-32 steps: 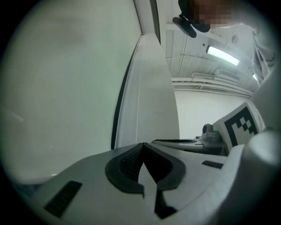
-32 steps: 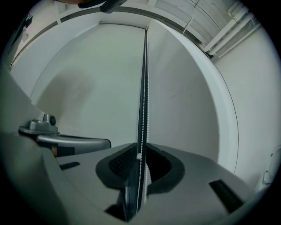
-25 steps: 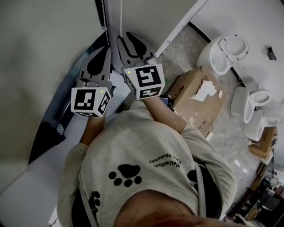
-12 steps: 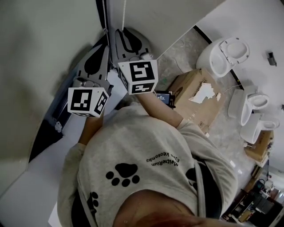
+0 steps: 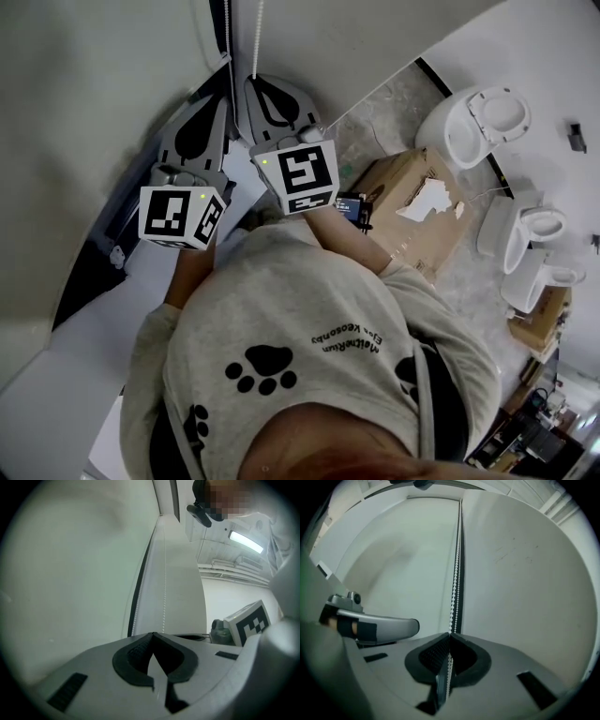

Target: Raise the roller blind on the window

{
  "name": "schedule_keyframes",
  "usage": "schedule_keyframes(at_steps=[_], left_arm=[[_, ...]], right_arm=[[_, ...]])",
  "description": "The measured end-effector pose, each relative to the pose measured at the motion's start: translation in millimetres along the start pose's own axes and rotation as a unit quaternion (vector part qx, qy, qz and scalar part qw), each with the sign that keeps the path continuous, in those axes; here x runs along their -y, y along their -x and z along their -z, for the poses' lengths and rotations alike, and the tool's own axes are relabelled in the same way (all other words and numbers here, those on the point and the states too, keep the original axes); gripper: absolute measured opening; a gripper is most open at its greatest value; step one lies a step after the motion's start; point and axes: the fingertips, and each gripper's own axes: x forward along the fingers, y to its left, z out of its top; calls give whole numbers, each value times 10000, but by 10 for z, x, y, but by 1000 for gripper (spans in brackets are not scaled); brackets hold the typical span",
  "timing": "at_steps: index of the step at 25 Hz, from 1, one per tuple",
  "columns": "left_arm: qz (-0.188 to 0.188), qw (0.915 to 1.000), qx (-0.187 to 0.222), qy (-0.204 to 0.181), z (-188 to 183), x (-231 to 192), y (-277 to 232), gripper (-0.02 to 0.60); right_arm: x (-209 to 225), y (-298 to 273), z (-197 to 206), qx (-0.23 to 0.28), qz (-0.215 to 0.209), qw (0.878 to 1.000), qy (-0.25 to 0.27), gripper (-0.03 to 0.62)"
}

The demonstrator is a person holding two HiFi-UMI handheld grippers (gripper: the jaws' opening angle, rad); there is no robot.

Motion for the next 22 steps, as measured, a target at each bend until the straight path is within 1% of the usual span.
schedule_keyframes(at_steps=[3, 5, 9, 10, 12, 16, 19, 21, 22], left_arm=[[-59, 10000, -19, 1, 17, 24, 66, 8], [-17, 10000, -13, -26, 0, 60, 113, 8], [389, 9989, -59, -247, -130, 201, 60, 12], [492, 9982, -77, -321, -182, 232, 24, 25], [688, 9965, -104, -467, -306, 287, -50, 120], [985, 9923, -84, -746, -603, 383, -158, 118], [1171, 9885, -116, -954, -749, 443, -240, 115], [1186, 9885, -59, -940, -839, 454, -251, 83], [1180, 9888, -32, -915, -880, 457, -250, 77]], right_arm=[[-61, 40, -4, 23, -201, 9998, -2, 11], [-88, 56, 7, 14, -323, 9995, -72, 11], [-90, 90, 11, -10, -467, 9988, -150, 9], [-99, 102, 5, -6, -490, 9987, -150, 10], [-137, 127, -10, 9, -545, 9984, -137, 9], [-240, 171, -38, 29, -674, 9977, -50, 10], [-288, 188, -31, 49, -750, 9972, 62, 10], [-325, 212, -27, 63, -788, 9968, 95, 10], [-342, 226, -28, 68, -807, 9967, 100, 9]])
